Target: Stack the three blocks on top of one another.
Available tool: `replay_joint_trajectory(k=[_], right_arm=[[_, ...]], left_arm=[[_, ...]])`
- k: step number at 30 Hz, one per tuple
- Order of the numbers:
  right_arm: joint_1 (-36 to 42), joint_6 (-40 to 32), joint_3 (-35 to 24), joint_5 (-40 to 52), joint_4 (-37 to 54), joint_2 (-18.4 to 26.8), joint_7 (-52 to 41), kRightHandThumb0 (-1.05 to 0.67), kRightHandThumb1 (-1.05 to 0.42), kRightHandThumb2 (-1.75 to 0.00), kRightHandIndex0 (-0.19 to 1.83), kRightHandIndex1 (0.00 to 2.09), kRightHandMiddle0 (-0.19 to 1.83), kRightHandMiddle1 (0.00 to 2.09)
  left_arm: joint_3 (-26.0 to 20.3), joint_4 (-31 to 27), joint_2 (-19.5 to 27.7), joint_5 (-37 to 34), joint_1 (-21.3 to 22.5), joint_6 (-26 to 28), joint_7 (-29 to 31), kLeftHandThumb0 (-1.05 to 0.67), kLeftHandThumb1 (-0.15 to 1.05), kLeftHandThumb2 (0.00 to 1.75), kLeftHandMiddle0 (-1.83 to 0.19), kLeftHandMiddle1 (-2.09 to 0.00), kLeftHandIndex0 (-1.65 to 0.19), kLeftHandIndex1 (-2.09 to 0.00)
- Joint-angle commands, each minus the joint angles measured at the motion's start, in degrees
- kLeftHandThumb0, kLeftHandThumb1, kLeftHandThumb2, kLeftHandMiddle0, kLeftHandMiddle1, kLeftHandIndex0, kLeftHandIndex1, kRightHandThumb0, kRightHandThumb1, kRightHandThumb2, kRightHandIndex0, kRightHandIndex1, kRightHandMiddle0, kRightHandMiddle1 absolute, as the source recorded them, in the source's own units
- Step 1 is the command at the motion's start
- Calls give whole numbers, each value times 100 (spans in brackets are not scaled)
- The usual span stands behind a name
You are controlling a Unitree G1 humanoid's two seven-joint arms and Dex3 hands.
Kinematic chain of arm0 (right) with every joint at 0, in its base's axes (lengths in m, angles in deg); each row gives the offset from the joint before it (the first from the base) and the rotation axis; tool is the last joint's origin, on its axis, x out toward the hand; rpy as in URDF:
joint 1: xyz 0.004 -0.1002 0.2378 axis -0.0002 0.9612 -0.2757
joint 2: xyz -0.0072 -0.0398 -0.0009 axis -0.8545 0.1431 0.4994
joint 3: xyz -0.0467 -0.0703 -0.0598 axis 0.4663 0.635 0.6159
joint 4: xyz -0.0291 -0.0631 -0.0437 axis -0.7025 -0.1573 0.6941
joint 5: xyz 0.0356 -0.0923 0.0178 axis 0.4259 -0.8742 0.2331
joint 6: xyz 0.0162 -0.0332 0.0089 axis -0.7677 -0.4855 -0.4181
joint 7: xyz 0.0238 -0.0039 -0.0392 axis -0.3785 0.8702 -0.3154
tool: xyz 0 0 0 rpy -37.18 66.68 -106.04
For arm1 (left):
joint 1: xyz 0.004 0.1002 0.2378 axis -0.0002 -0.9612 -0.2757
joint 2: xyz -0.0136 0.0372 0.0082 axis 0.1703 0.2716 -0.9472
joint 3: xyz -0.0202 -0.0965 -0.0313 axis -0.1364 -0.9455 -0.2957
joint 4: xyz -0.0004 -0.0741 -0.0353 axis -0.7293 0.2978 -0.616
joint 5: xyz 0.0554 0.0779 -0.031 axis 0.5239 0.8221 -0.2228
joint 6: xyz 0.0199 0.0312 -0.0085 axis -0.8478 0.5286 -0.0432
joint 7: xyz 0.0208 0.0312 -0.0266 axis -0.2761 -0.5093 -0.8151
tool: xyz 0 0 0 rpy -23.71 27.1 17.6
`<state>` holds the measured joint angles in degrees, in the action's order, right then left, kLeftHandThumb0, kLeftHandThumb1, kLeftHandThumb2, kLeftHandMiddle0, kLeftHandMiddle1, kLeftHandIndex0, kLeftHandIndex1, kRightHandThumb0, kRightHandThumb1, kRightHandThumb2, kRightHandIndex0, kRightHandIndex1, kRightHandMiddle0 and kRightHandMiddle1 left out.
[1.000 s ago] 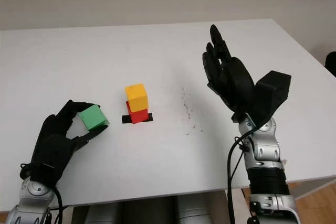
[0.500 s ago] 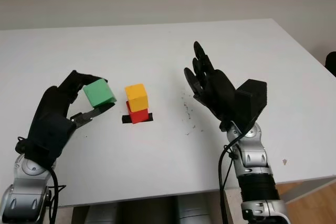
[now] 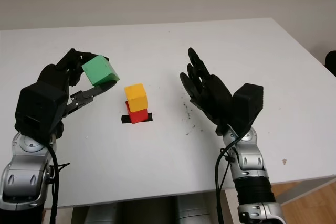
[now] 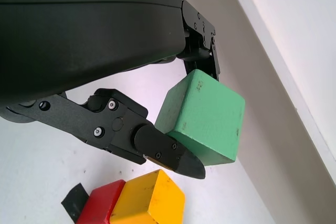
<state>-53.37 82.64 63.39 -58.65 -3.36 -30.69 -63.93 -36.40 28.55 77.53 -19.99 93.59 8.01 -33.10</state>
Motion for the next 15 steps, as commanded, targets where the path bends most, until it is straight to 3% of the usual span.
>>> replay_joint_trajectory(k=[1,15], right_arm=[[-11,-40,-32,59,-63,-25,-33,-73,-105,-37,-19,1,-10,6],[55,76,25,-102,-39,-119,120,-75,-105,-35,-17,5,-9,6]], left_arm=[[43,112,-101,-23,207,-103,-113,-38,100,6,-14,-3,-38,-163],[393,747,-109,-58,781,110,20,-37,99,5,-17,-6,-41,-161]])
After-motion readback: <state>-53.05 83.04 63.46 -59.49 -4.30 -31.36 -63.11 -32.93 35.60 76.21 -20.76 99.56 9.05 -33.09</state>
